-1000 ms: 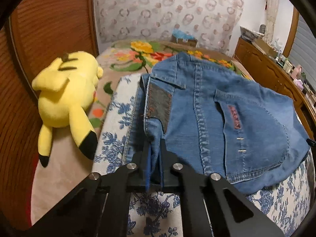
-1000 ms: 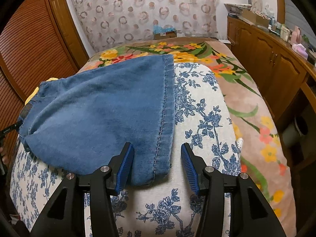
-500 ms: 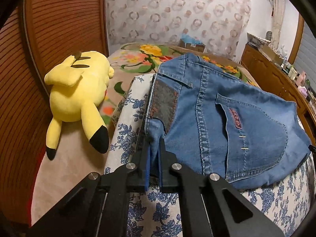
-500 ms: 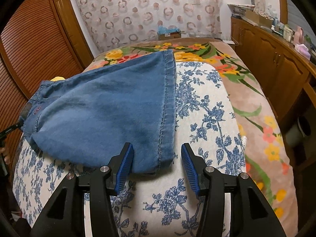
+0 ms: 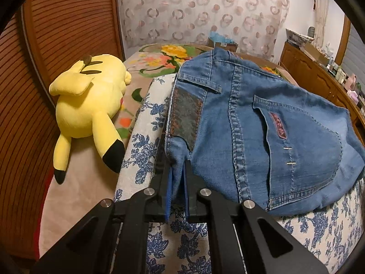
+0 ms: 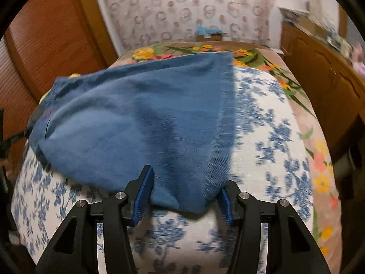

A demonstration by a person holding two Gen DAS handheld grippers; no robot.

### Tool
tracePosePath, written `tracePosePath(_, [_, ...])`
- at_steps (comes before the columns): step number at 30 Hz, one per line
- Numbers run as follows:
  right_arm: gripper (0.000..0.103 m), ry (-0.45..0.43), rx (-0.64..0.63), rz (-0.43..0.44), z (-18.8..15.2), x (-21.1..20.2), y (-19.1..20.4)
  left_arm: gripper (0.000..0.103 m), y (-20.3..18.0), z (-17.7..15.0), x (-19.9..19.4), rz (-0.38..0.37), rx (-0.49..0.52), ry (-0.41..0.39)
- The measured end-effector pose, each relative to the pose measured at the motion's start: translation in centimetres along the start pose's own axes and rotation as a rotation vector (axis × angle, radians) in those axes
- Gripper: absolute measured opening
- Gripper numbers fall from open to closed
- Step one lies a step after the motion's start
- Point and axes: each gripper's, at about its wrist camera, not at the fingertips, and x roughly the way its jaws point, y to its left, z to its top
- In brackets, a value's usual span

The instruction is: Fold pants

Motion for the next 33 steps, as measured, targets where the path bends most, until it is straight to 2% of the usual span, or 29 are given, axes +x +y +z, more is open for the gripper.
tracePosePath(2, [0.046, 0.002, -0.028, -0.004, 0.0, 0.2, 0.7, 0.008, 0.0, -0.1, 0.2, 0.001, 0.003, 0.001])
tracePosePath(4, [0.030, 0.005, -0.044, -0.004, 0.0, 0.3, 1.0, 0.008, 0.0, -0.1, 0.2, -0.002, 0.002, -0.001])
tracePosePath(5, [0.020, 0.008, -0.034, 0.024, 0.0, 0.4, 0.9, 0.008, 0.1, 0.0, 0.3, -0.004, 0.002, -0.001])
tracePosePath(6, [0.017, 0.009, -0.028, 0.040, 0.0, 0.3, 0.8, 0.008, 0.1, 0.0, 0.3, -0.005, 0.003, -0.001])
tracePosePath(10, [0.013, -0.023, -0.044, 0.017, 0.1, 0.0, 1.0, 0.005, -0.1, 0.3, -0.5, 0.000, 0.004, -0.028])
tracePosePath(15, [0.012, -0.125, -0.033, -0.007, 1.7, -2.9, 0.2, 0.004, -0.7, 2.2, -4.3, -0.013, 0.010, -0.145])
tracePosePath(20, [0.011, -0.199, -0.100, -0.043, 3.7, -5.7, 0.7, 0.004, -1.8, 3.9, -7.6, -0.017, 0.030, -0.238])
tracePosePath(24, [0.011, -0.261, -0.126, -0.079, 3.8, -8.3, 0.8, 0.004, -2.5, 4.3, -10.2, -0.032, 0.036, -0.294])
tracePosePath(27, [0.011, -0.295, -0.128, -0.093, 2.9, -10.1, 0.7, 0.004, -2.6, 3.9, -11.8, -0.043, 0.041, -0.320])
tracePosePath(33, [0.011, -0.335, -0.117, -0.107, -2.1, -13.7, 0.9, 0.004, -3.1, 0.7, -14.9, -0.074, 0.055, -0.343])
